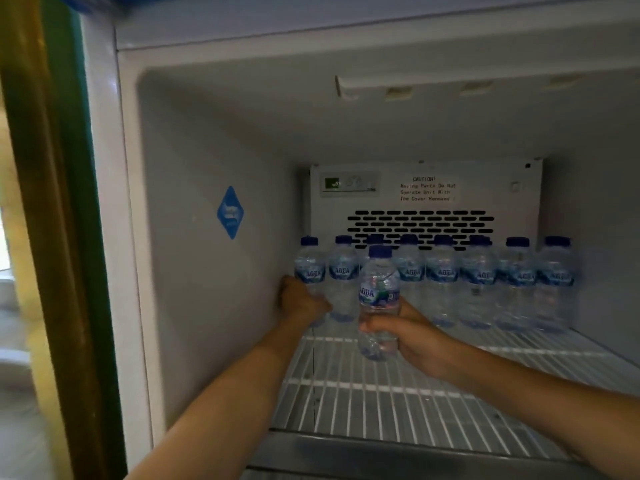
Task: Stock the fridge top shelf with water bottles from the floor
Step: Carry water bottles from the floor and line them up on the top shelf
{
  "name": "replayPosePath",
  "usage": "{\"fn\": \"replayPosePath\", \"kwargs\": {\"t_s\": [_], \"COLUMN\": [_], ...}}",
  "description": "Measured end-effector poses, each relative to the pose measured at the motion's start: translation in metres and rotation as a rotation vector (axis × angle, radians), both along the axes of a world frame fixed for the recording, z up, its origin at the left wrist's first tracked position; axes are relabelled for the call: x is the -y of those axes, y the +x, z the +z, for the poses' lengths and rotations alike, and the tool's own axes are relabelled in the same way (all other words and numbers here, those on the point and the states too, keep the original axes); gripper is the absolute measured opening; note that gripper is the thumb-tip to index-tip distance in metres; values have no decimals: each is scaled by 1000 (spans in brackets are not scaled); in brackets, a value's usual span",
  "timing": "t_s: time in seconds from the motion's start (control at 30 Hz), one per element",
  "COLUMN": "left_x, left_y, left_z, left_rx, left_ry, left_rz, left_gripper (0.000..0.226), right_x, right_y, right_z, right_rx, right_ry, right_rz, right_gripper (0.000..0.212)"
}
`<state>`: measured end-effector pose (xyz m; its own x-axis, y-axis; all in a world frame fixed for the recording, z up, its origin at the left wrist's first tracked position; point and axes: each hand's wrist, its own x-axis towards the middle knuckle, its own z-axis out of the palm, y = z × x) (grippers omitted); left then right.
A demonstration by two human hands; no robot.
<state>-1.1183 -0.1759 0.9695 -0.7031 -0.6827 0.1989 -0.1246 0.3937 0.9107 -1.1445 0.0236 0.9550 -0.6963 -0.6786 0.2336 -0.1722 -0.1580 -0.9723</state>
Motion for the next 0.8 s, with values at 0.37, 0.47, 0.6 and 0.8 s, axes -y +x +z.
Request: {"fn": "replayPosePath", "kwargs": {"t_s": [0.37,0.47,0.6,0.8], "left_x": [16,24,30,34], "left_y": [-17,-20,-24,-26], "left_z": [-13,-18,-23,-22], "left_rx": [-64,-65,-84,-33], "left_ry": [-1,11,-10,-29], "left_rz": [0,-45,-80,-93], "left_gripper": [65,71,70,79], "right_x": [-1,-1,-2,-3], "right_y": [1,4,5,5], "right_z": [0,2,2,3], "right_rx": [42,42,43,44], "right_ry": [-18,-7,-4,8], "right_rz": [96,121,111,109], "right_gripper": [46,50,45,42]}}
